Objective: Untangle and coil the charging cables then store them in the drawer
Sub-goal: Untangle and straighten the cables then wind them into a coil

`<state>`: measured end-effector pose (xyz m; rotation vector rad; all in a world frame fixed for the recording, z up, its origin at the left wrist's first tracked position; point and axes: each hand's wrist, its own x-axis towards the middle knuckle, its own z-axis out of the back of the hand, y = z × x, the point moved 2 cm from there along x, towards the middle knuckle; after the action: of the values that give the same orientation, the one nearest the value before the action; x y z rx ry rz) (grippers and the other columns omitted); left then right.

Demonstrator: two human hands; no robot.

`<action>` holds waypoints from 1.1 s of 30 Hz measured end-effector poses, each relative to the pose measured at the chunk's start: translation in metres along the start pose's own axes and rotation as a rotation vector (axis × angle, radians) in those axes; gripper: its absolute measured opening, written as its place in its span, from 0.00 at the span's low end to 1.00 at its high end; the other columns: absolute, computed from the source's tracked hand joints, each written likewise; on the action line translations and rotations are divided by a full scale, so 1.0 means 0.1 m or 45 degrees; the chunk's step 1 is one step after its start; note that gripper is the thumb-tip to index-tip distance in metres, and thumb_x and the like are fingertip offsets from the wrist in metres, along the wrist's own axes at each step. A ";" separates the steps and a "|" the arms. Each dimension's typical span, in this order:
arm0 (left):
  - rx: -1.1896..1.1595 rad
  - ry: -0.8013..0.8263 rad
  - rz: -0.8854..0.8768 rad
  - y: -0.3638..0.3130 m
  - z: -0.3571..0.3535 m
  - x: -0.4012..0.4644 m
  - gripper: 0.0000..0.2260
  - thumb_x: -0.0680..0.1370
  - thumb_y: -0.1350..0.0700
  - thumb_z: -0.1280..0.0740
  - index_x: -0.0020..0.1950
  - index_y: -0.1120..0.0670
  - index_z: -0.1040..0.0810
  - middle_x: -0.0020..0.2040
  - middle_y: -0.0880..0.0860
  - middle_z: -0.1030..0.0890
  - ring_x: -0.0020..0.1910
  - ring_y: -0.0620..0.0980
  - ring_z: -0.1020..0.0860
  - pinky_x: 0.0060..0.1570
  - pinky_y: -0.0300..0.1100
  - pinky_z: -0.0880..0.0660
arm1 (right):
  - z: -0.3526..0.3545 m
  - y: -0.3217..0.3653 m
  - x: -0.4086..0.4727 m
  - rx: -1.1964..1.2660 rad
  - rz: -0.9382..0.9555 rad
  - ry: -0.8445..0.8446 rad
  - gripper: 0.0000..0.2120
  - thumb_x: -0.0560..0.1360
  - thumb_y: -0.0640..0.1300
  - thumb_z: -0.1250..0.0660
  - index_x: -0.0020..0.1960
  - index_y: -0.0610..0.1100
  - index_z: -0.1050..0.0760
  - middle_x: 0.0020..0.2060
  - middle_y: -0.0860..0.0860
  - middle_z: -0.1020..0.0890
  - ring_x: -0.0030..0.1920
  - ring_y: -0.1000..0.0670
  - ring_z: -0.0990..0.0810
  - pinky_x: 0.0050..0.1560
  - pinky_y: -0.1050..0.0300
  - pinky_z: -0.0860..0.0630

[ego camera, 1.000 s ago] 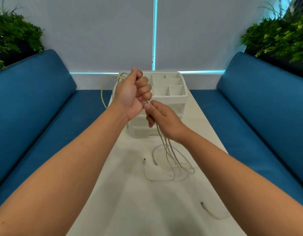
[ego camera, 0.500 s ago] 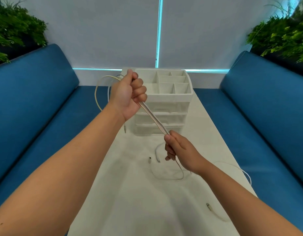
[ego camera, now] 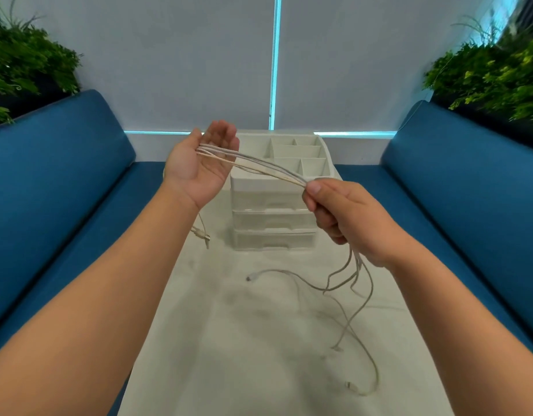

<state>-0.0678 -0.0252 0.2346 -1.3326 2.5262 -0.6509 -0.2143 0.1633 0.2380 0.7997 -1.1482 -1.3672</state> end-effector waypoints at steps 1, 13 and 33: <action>0.048 0.004 0.022 0.01 -0.01 0.00 0.20 0.84 0.48 0.46 0.55 0.61 0.23 0.48 0.57 0.16 0.47 0.54 0.16 0.51 0.47 0.19 | 0.01 0.04 0.01 0.014 -0.002 0.007 0.18 0.83 0.48 0.45 0.36 0.46 0.32 0.23 0.56 0.36 0.24 0.55 0.42 0.24 0.65 0.43; 0.891 0.490 0.449 0.65 -0.40 -0.22 0.39 0.72 0.29 0.37 0.54 0.67 0.24 0.56 0.58 0.23 0.61 0.53 0.25 0.74 0.55 0.39 | -0.03 0.29 0.33 0.028 0.080 -0.107 0.18 0.83 0.47 0.45 0.36 0.43 0.31 0.22 0.55 0.35 0.22 0.57 0.39 0.23 0.64 0.42; 1.021 0.694 0.442 0.51 -0.59 -0.26 0.22 0.85 0.47 0.53 0.71 0.54 0.30 0.71 0.51 0.26 0.62 0.47 0.23 0.42 0.37 0.23 | -0.04 0.01 0.28 0.177 0.028 -0.003 0.14 0.81 0.47 0.40 0.44 0.40 0.21 0.31 0.48 0.18 0.25 0.50 0.23 0.34 0.58 0.25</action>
<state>-0.1125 0.0384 0.2617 -0.4586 2.2878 -1.8599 -0.2146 0.1355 0.2424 0.8820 -1.2605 -1.2808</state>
